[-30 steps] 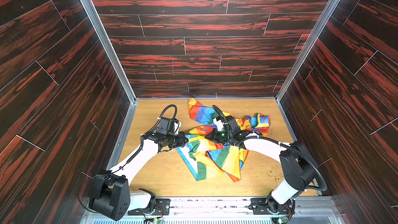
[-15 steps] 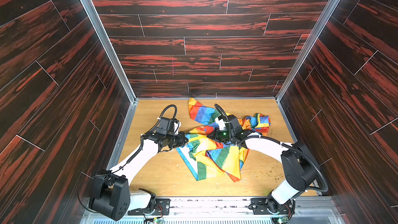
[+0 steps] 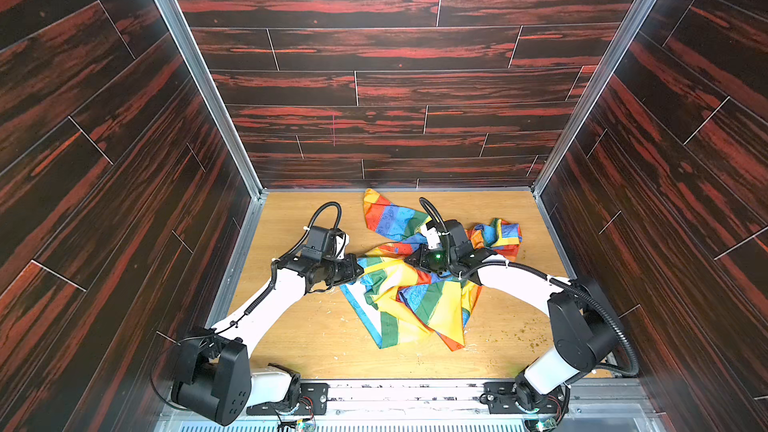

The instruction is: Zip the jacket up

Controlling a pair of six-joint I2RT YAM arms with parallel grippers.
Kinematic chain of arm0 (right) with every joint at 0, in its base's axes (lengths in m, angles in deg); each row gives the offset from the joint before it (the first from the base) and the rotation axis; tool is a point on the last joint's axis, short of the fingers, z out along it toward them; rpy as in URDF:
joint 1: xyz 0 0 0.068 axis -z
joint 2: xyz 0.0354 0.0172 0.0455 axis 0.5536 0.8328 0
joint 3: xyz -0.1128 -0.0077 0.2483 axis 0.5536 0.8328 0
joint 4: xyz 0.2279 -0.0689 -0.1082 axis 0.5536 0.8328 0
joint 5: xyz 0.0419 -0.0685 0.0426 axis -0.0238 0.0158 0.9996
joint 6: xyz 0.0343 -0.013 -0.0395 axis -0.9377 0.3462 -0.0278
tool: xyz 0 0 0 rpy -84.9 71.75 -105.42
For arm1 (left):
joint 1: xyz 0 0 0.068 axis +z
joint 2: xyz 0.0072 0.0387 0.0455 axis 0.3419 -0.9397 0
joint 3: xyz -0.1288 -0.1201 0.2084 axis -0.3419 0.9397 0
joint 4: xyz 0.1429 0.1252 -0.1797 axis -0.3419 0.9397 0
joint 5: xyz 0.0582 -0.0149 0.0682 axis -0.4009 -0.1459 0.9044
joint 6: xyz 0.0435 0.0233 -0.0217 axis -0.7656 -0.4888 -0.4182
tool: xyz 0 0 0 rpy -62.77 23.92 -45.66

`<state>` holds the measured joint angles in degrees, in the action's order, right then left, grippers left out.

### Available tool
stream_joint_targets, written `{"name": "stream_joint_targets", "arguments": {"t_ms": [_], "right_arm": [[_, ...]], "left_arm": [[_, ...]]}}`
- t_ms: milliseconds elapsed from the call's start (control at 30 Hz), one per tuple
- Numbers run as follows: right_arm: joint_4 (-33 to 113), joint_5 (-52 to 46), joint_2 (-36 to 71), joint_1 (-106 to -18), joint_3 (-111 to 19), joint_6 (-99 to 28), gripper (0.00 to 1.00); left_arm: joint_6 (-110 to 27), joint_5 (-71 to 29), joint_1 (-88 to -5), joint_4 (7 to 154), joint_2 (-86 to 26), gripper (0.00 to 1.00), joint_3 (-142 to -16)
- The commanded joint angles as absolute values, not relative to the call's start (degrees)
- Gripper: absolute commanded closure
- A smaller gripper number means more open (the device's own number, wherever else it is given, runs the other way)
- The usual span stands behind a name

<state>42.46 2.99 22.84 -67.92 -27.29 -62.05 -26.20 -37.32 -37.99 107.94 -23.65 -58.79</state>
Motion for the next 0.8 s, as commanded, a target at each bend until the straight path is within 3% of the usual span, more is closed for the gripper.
{"name": "stream_joint_targets", "arguments": {"t_ms": [0, 767], "right_arm": [[44.4, 0.5, 20.3, -66.7, -26.2, -60.9, 1.0], [46.4, -0.8, 17.5, -63.2, -24.5, -59.1, 1.0]], "left_arm": [[-26.4, -35.9, -37.7, 109.3, -22.5, 1.0, -59.4], [-27.1, -34.8, -37.6, 110.4, -22.0, 1.0, -59.6]]}}
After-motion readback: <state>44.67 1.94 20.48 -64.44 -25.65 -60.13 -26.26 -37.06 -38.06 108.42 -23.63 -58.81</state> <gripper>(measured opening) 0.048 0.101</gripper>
